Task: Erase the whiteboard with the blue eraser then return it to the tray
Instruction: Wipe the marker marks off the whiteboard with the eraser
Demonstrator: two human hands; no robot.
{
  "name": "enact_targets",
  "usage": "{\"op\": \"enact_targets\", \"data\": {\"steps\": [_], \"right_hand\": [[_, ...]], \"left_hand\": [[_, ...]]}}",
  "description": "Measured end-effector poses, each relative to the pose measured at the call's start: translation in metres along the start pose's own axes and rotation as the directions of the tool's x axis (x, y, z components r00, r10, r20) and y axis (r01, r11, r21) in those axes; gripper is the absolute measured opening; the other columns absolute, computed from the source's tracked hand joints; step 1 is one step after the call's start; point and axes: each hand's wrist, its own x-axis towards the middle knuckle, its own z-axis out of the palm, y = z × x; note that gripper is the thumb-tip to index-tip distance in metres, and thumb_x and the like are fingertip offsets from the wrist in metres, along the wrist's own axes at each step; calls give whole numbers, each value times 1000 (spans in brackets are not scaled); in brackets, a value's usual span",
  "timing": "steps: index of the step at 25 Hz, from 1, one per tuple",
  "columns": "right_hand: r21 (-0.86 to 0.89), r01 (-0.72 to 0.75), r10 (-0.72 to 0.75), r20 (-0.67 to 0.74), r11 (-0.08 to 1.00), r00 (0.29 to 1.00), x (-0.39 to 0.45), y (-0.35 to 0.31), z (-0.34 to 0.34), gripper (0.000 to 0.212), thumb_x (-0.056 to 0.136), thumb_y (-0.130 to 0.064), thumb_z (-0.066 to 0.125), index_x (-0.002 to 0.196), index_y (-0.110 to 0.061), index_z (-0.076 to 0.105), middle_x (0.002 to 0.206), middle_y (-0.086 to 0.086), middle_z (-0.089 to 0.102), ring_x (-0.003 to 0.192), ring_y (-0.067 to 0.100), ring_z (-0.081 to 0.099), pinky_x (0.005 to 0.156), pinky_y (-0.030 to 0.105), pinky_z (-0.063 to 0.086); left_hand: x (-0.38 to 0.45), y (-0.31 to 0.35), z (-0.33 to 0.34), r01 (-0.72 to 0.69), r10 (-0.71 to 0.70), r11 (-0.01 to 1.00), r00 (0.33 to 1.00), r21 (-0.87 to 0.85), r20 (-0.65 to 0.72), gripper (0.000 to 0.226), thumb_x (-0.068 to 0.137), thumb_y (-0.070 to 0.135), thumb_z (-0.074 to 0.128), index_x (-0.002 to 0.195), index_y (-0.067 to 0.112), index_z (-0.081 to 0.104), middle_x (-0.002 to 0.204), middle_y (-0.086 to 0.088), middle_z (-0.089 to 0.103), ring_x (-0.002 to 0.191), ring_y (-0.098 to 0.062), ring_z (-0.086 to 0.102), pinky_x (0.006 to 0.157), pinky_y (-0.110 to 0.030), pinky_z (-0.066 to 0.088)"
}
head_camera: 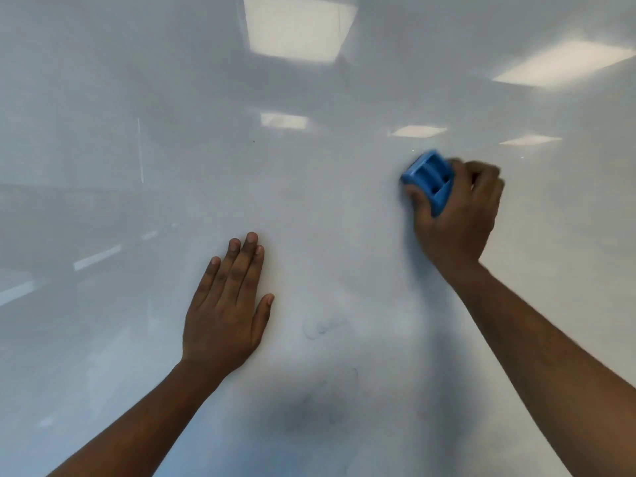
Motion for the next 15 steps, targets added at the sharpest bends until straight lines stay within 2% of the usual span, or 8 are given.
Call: {"op": "enact_targets", "data": {"steps": [2, 3, 7, 8, 10, 12, 13, 15], "right_hand": [[15, -170, 171, -53, 985, 984, 7, -16, 4, 68, 93, -67, 57, 133, -13, 54, 126, 11, 53, 113, 29, 50, 92, 47, 52], [12, -158, 158, -66, 987, 985, -6, -27, 7, 66, 94, -67, 56, 132, -13, 54, 125, 10, 53, 112, 28, 50, 90, 46, 52], [83, 225, -233, 93, 971, 968, -136, -66, 6, 57, 99, -60, 58, 126, -11, 62, 120, 9, 60, 108, 30, 56, 92, 43, 47], [119, 357, -372, 140, 926, 918, -164, -67, 2, 55, 99, -58, 59, 125, -10, 65, 119, 9, 63, 107, 30, 59, 93, 43, 48], [190, 616, -644, 212, 765, 735, -192, -52, -7, 46, 99, -51, 63, 121, -11, 69, 116, 7, 67, 103, 28, 62, 88, 43, 52], [216, 731, -761, 228, 647, 607, -177, -25, -13, 43, 98, -48, 66, 119, -12, 72, 114, 7, 70, 101, 28, 65, 86, 43, 53], [204, 714, -742, 228, 670, 630, -160, -11, -14, 47, 98, -51, 64, 120, -11, 73, 113, 9, 71, 102, 31, 66, 89, 42, 53], [133, 551, -567, 189, 824, 802, -112, 15, -14, 56, 96, -58, 60, 122, -9, 71, 115, 13, 70, 104, 35, 65, 92, 43, 47]], "left_hand": [[-3, 1, 5, -15, 15, 1000, 1000, 0, -25, 67, 109, 33, 40, 168, 4, 25, 179, -9, 16, 167, -24, 14, 136, -40, 11], [-5, 3, 7, -20, 20, 1000, 999, -2, -41, 66, 110, 31, 40, 168, 5, 25, 179, -8, 16, 166, -25, 16, 136, -41, 13], [-8, 5, 12, 2, -5, 1000, 996, -31, -89, 61, 111, 27, 38, 168, 7, 26, 179, -5, 16, 165, -26, 20, 135, -41, 14], [-8, 6, 11, 11, -15, 999, 996, -46, -84, 61, 111, 27, 36, 168, 7, 26, 180, -4, 15, 166, -26, 19, 135, -41, 13], [-8, 9, 10, 10, -14, 998, 998, -65, -65, 60, 111, 24, 35, 168, 8, 26, 179, -3, 14, 166, -25, 17, 136, -41, 12], [-9, 12, 9, -31, 28, 998, 998, -62, -53, 59, 110, 19, 37, 167, 8, 29, 178, -4, 18, 166, -23, 17, 135, -41, 13], [-10, 13, 9, -40, 38, 998, 998, -54, -41, 59, 109, 17, 39, 167, 7, 30, 178, -6, 21, 166, -22, 17, 135, -41, 14], [-13, 15, 8, -28, 27, 999, 999, -44, -22, 59, 108, 16, 39, 166, 6, 32, 176, -9, 25, 166, -22, 18, 135, -42, 15]]}}
